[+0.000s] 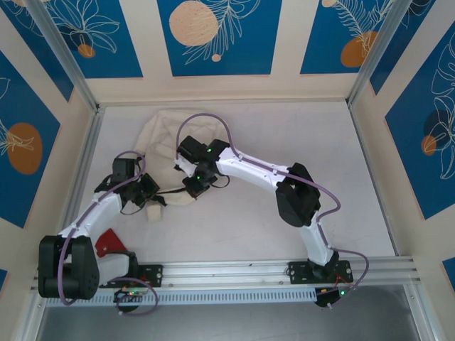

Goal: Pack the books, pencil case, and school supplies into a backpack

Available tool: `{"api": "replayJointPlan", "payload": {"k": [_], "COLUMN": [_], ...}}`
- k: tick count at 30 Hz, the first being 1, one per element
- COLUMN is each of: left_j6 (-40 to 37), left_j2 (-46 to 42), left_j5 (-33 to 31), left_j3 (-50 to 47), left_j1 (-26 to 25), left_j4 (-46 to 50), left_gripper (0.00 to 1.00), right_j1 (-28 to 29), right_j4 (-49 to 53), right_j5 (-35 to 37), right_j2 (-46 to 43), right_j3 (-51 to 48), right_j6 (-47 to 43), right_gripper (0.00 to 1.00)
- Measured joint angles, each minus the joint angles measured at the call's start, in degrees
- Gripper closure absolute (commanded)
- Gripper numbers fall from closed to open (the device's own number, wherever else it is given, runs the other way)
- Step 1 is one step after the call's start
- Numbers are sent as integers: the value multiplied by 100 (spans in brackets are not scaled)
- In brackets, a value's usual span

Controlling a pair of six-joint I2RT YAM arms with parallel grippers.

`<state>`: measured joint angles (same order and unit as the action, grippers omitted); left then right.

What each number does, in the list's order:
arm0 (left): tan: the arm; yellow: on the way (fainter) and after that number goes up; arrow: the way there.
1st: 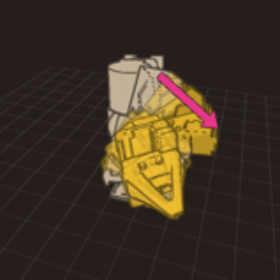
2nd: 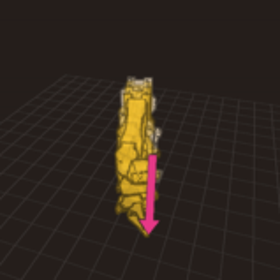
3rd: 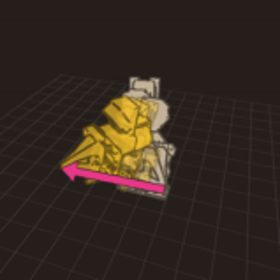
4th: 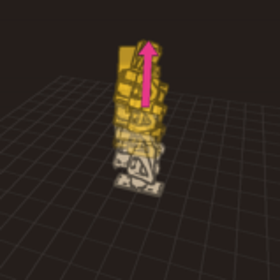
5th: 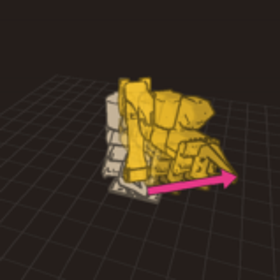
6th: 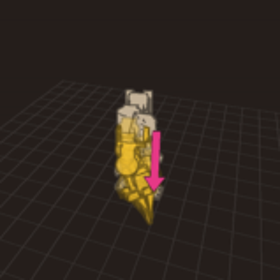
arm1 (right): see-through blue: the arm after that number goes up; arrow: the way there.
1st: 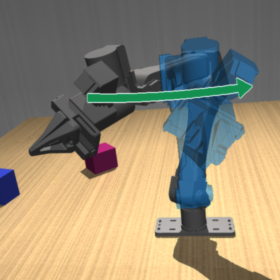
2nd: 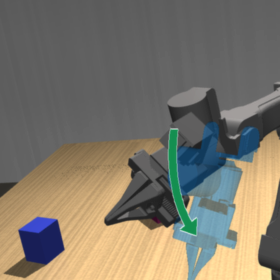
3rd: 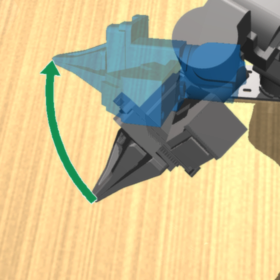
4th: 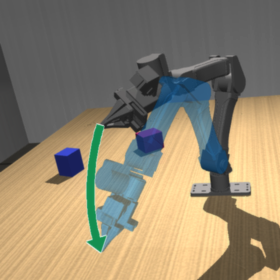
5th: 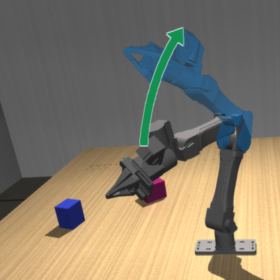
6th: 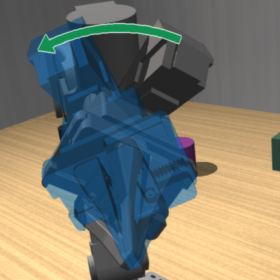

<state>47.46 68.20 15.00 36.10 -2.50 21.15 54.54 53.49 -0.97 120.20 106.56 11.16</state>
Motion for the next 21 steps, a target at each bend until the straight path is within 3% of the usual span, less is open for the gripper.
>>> {"api": "replayJointPlan", "payload": {"k": [8,16,21], "left_j6": [13,15,15], "left_j2": [168,398,527], "left_j5": [-50,57,199], "left_j3": [-7,-7,-4], "left_j1": [-52,-192,-245], "left_j4": [-83,-133,-282], "left_gripper": [100,100,100], "right_j1": [118,-275,-457], "right_j4": [24,-249,-527], "right_j5": [-70,382,535], "right_j2": [-7,-155,-192], "right_j3": [22,-1025,-1163], "right_j6": [216,490,688], "right_gripper": [100,100,100]}}
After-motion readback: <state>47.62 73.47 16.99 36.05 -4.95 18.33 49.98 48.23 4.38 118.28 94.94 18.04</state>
